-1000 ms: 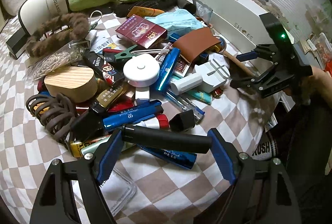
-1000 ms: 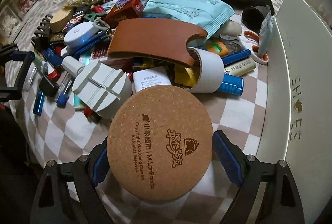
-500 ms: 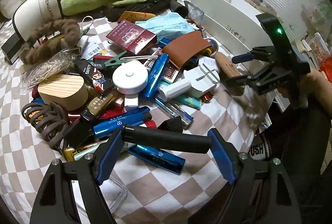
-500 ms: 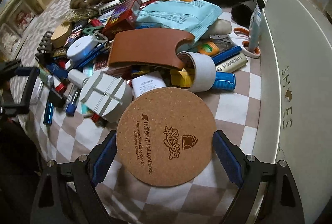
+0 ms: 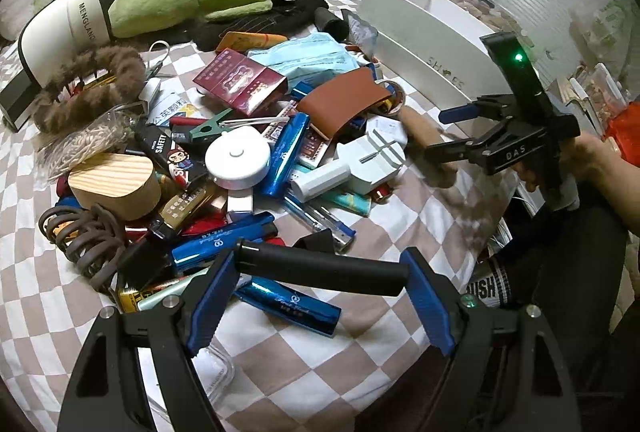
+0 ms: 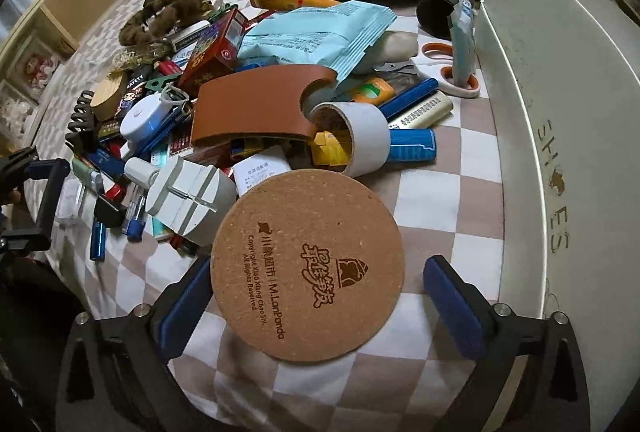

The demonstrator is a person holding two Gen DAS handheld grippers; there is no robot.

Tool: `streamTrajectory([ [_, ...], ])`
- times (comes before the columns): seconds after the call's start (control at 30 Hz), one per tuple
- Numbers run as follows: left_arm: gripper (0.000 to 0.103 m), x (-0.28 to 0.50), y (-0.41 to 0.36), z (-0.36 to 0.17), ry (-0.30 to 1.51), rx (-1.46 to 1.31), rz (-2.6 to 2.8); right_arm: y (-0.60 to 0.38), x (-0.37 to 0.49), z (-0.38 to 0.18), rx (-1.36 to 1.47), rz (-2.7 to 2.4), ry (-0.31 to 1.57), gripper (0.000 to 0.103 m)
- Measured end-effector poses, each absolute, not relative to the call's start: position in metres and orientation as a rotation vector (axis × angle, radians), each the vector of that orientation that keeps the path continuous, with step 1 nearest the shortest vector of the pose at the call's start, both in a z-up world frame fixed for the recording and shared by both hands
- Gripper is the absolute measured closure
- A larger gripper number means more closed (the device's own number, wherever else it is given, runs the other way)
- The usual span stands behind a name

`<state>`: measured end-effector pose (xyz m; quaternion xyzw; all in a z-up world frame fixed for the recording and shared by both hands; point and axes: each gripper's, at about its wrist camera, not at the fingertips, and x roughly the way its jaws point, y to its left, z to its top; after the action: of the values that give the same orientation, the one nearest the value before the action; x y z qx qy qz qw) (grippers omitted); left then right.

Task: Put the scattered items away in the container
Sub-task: 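Close the right gripper on the edge of the cork coaster, then lift the cork coaster with the right gripper and carry it over the white box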

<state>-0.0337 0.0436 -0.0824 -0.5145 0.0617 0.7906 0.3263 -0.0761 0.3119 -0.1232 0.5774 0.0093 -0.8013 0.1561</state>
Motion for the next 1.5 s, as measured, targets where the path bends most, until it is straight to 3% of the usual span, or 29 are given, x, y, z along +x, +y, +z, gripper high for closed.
streamTrajectory([
  [0.17, 0.021, -0.033, 0.045, -0.08, 0.164, -1.337, 2.069, 0.313, -0.075, -0.121, 1.639, -2.249, -0.138, 0.0],
  [0.37, 0.021, -0.033, 0.046, -0.081, 0.171, -1.345, 2.063, 0.309, -0.078, -0.127, 1.653, -2.332, 0.037, 0.0],
  [0.7, 0.021, -0.03, 0.047, -0.08, 0.181, -1.339, 2.05, 0.309, -0.085, -0.13, 1.65, -2.265, -0.062, 0.0],
  [1.5, 0.021, -0.028, 0.054, -0.081, 0.213, -1.339, 2.041, 0.286, -0.059, -0.128, 1.669, -2.299, 0.23, 0.004],
])
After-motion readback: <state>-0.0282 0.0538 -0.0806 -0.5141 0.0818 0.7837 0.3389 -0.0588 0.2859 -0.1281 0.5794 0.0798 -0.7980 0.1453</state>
